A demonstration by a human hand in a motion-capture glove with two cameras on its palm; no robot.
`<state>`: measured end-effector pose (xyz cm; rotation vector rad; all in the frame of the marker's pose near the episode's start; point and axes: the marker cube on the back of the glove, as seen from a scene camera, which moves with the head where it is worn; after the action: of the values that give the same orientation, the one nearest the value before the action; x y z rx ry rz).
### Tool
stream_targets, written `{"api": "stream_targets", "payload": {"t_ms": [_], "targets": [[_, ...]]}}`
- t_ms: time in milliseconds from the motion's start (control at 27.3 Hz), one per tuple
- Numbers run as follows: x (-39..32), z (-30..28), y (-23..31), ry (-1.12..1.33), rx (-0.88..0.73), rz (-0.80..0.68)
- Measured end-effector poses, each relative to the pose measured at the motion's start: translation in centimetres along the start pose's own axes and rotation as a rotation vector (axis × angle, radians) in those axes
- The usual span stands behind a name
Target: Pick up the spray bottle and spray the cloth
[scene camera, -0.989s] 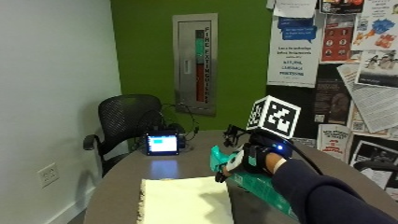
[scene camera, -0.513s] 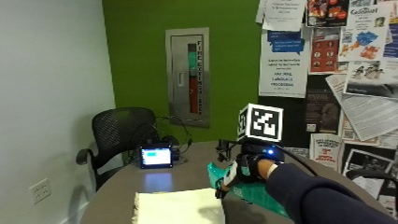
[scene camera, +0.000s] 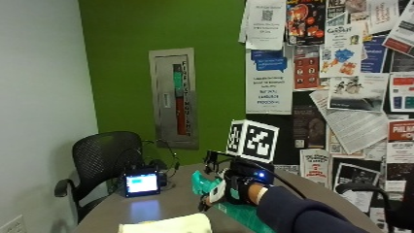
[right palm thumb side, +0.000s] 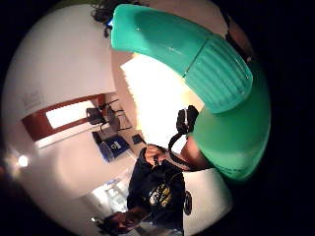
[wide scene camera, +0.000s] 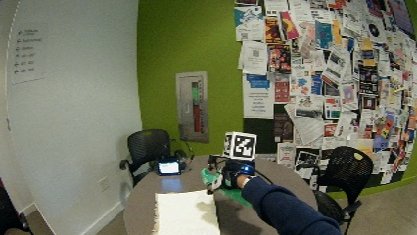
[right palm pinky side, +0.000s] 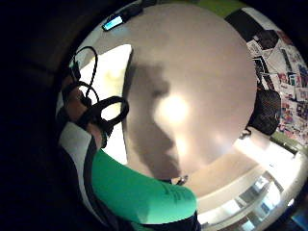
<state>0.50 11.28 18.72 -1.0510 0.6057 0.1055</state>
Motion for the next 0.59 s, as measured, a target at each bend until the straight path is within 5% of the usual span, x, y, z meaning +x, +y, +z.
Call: {"api": "stream_targets", "payload": {"t_ms": [366, 586], "targets": [[-0.1, -2.4, 0.6, -0.583, 0.351, -0.283], [-0.5, -0.5, 1.9, -0.842, 0.304, -0.499]]}}
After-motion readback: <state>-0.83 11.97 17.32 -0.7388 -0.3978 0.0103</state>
